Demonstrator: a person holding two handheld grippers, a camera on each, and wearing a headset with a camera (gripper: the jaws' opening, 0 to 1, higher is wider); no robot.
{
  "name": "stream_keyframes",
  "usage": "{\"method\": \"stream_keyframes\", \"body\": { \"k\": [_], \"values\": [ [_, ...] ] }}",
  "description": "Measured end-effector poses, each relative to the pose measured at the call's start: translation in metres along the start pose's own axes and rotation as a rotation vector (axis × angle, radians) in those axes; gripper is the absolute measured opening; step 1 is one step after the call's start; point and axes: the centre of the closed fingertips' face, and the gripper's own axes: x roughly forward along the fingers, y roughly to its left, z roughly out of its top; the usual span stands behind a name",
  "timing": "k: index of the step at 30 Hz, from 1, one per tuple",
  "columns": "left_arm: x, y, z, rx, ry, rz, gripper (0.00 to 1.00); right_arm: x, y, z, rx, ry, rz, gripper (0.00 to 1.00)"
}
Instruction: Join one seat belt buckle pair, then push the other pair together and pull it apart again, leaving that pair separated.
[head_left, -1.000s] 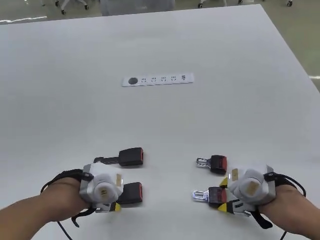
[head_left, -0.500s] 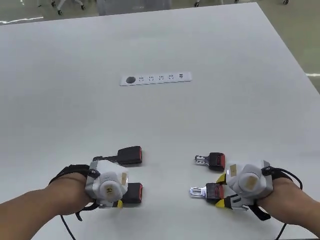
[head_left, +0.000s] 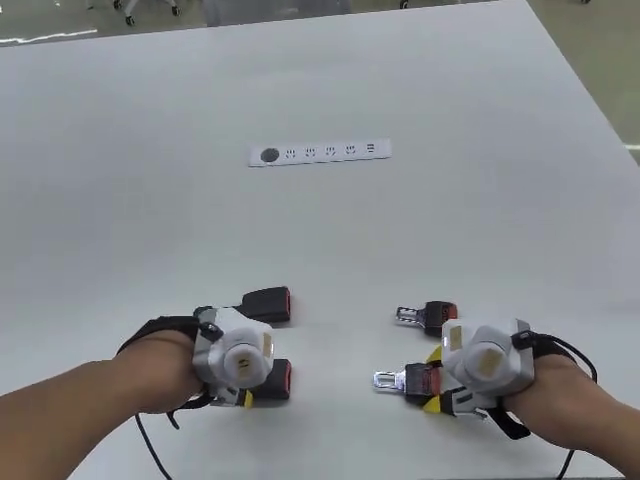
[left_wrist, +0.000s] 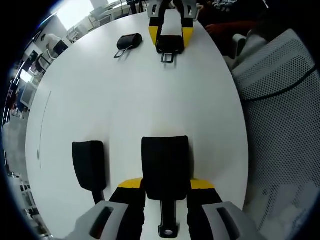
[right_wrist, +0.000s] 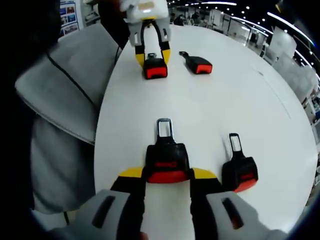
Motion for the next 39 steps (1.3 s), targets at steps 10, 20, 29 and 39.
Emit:
{"method": "stream_keyframes", "body": {
  "k": [10,20,29,39],
  "values": [
    [0.0,-0.001,0.0,0.003,-0.021,-0.004,0.32,0.032,0.005,0.051,0.004,-0.09,-0.002,0.34],
    [0.0,-0.001,-0.001,0.002,-0.01,-0.006,0.32,0.056,0.009,0.09,-0.017,-0.112,0.005,0.34],
    [0.001,-0.002,-0.001,0.002,-0.014,-0.013,0.32,0.058,0.01,0.094,-0.038,-0.077,0.009,0.34],
    [0.001,-0.001,0.0,0.012,0.002,-0.018,0.33,0.064,0.011,0.106,-0.066,-0.092,0.003,0.34]
  ]
}}
